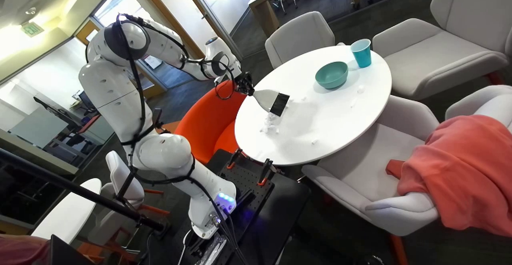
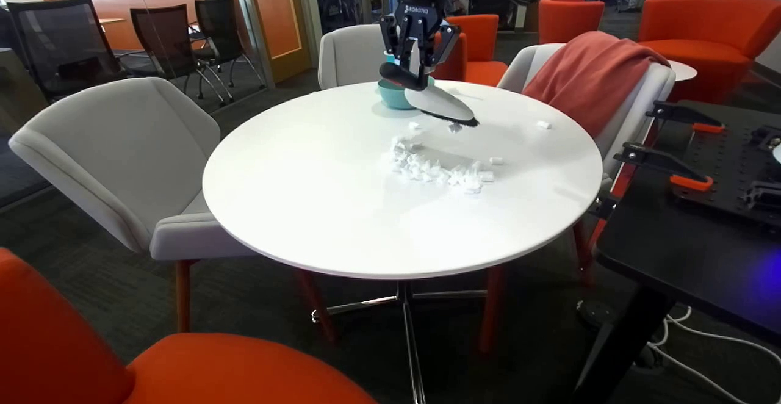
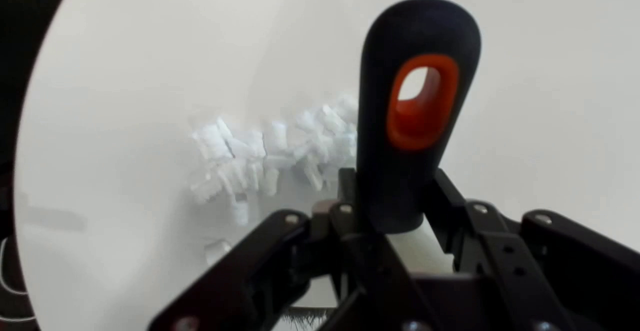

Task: Use the brush to move the white objects on the table to the left

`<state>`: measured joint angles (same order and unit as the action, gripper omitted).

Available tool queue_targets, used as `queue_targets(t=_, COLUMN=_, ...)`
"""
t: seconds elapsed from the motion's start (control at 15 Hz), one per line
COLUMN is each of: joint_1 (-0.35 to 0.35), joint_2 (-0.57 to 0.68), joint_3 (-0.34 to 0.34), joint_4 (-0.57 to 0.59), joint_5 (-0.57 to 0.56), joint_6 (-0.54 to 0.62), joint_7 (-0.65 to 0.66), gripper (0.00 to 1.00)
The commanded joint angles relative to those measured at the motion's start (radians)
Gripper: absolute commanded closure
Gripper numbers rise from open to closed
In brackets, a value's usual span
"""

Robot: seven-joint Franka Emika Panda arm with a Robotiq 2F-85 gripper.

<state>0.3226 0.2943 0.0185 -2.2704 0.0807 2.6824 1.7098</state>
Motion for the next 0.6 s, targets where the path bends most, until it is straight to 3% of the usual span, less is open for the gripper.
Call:
queue_targets(t=0.0, joint_1=-0.02, joint_2=-0.052, joint_3=-0.053, joint_4=-0.001, joint_5=-0.107, joint_6=-0.002, joint_7=0.067, gripper=0.88)
queue_targets(t=0.13, joint_1=-0.059, joint_2=-0.033, joint_3=-0.057, joint_4=0.035, joint_5=-0.111, joint_6=-0.02, joint_7=0.024, gripper=0.88)
queue_targets(t=0.53, joint_1=-0.203, joint_2=0.04, joint_3=0.002, joint_4=0.138, joint_5=0.04, joint_6=-0.058, joint_7=-0.284, gripper=0.88)
